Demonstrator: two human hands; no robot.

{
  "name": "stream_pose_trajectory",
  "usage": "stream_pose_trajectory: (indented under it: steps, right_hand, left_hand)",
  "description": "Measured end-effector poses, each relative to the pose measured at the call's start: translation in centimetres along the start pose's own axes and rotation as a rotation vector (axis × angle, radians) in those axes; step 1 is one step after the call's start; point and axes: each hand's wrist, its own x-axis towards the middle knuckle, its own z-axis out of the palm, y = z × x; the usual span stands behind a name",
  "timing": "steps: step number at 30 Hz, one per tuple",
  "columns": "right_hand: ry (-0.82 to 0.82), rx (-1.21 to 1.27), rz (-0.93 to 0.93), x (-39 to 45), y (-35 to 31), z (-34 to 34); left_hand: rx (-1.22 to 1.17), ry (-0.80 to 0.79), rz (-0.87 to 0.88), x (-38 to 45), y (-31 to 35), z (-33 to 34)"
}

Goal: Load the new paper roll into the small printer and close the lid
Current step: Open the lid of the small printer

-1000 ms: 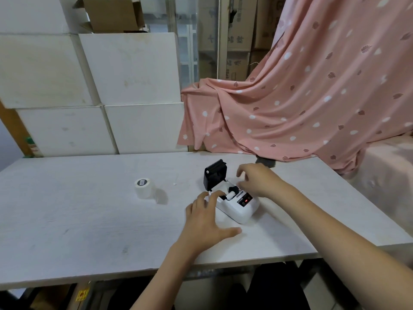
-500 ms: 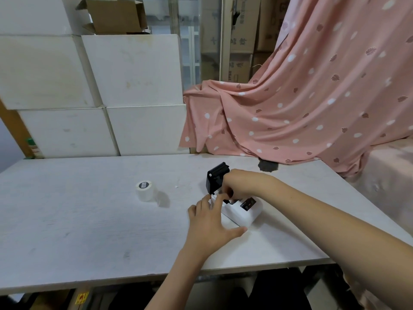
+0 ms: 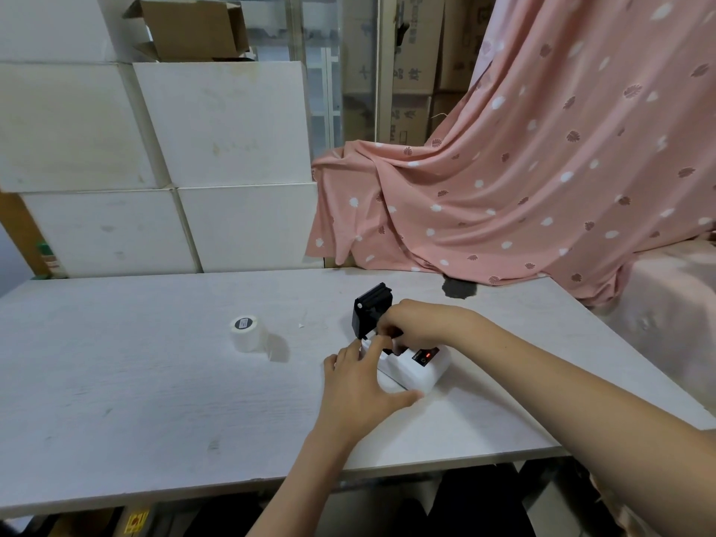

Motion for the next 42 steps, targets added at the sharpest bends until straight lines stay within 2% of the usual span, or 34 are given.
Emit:
stream_pose_trajectory:
  steps: [3, 9, 14, 19, 22, 29, 31, 33, 34, 36, 38, 42]
  right_hand:
    - [0.083, 0.135, 0.015, -0.1, 0.8, 0.5]
    - [0.389, 0.398, 0.006, -0.6, 2.3, 0.9]
    - [0.720, 0.578, 0.162, -1.5, 4.7, 1.4]
    - [0.607, 0.467, 0.465, -2.2, 7.4, 3.7]
    - [0.591, 0.393, 0.552, -2.4, 7.8, 5.0]
    - [0.570, 0.351, 0.601, -2.5, 7.2, 5.9]
    - [0.648, 0.288, 0.587, -2.6, 6.1, 5.4]
    - [0.704, 0.375, 0.492, -2.9, 4.4, 4.5]
    - [0.667, 0.462, 0.435, -3.1, 3.4, 4.1]
    - [0.452, 0.541, 0.353, -3.7, 1.4, 3.7]
    - [0.257, 0.450, 0.335, -4.0, 0.1, 4.0]
    - [0.250, 0.434, 0.368, -3.8, -0.2, 4.4]
  left_hand:
    - [0.008, 0.008, -0.001, 0.0, 0.1, 0.0]
    - [-0.034, 0.035, -0.019, 0.0, 0.1, -0.2]
    - [-0.014, 0.063, -0.024, -0.1, 0.0, -0.3]
    - [0.011, 0.076, -0.047, 0.1, -0.1, -0.2]
    - [0.007, 0.081, -0.058, 0.1, -0.1, -0.3]
    - [0.017, 0.085, -0.060, 0.0, 0.1, -0.4]
    - [0.017, 0.089, -0.060, 0.0, 0.1, -0.3]
    - [0.021, 0.097, -0.061, 0.0, 0.1, -0.3]
    - [0.026, 0.098, -0.060, 0.0, 0.1, -0.3]
    - [0.043, 0.098, -0.056, 0.0, 0.1, -0.2]
    - [0.053, 0.102, -0.060, 0.0, 0.2, -0.2]
    - [0.040, 0.107, -0.090, -0.1, 0.0, -0.2]
